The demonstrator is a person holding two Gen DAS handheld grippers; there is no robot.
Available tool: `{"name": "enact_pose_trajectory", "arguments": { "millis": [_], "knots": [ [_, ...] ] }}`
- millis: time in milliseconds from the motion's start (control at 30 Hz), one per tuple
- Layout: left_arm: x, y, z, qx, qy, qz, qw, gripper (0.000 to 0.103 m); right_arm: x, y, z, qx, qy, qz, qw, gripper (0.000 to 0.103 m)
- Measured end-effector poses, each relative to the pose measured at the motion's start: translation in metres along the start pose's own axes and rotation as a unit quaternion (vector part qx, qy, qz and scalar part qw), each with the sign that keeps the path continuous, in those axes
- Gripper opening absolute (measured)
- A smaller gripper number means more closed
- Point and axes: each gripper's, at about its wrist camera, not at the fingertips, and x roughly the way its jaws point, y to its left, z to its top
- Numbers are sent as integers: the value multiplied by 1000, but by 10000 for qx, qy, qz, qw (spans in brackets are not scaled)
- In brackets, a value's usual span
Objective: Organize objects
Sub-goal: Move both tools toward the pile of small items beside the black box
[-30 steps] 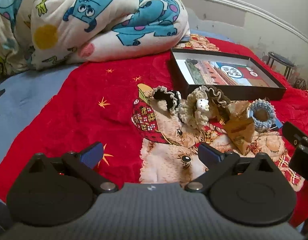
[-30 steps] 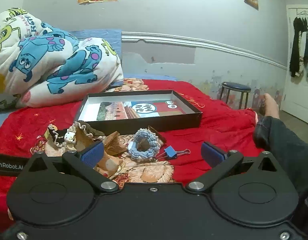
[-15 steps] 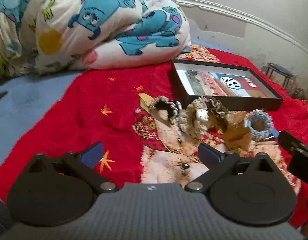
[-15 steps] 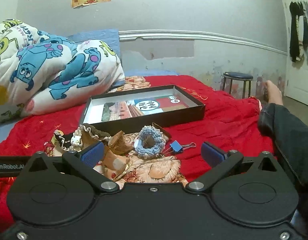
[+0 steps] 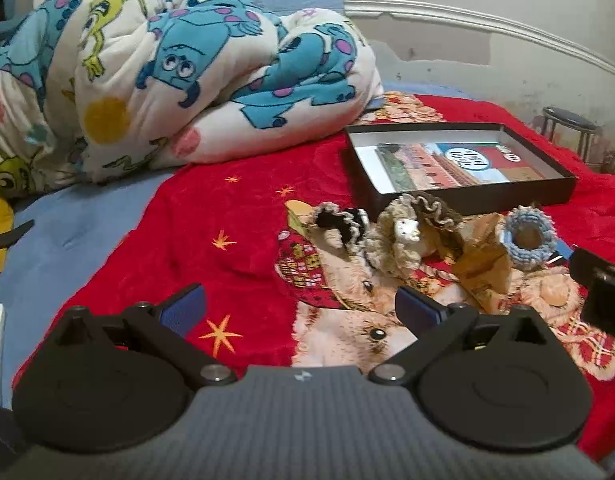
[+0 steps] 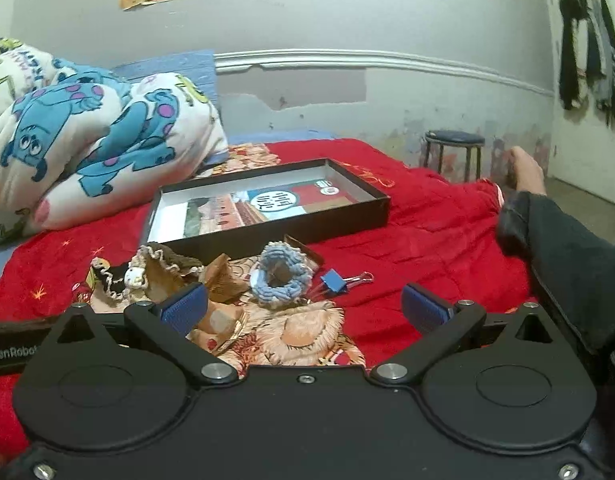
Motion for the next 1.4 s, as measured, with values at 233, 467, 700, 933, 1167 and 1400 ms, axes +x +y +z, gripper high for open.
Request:
{"name": "enact_pose_trajectory", "arguments": {
  "millis": [233, 467, 700, 933, 1167, 1400],
  "knots": [
    [-4, -2, 1, 50, -9, -102, 9999, 103, 4, -9, 1, 394, 155, -52, 9991, 103],
    [1, -6, -1, 222, 206, -142, 9994, 103, 2, -7, 0, 402, 121, 27, 9991, 103],
    [-3, -3, 0, 68, 69, -117, 9999, 103, -1, 5, 0, -95, 77, 49, 9999, 103],
    [-4, -9, 0, 282, 63, -185, 9994, 103, -3, 2, 2, -282, 58, -41, 9996, 103],
    [6, -11, 0, 317, 469, -258, 9981, 103, -2, -9, 6, -97, 68, 186, 9998, 103],
    [3, -13, 0, 329, 445, -348, 9979, 103, 4, -14, 7, 75, 135, 460, 9988, 100]
  ]
}}
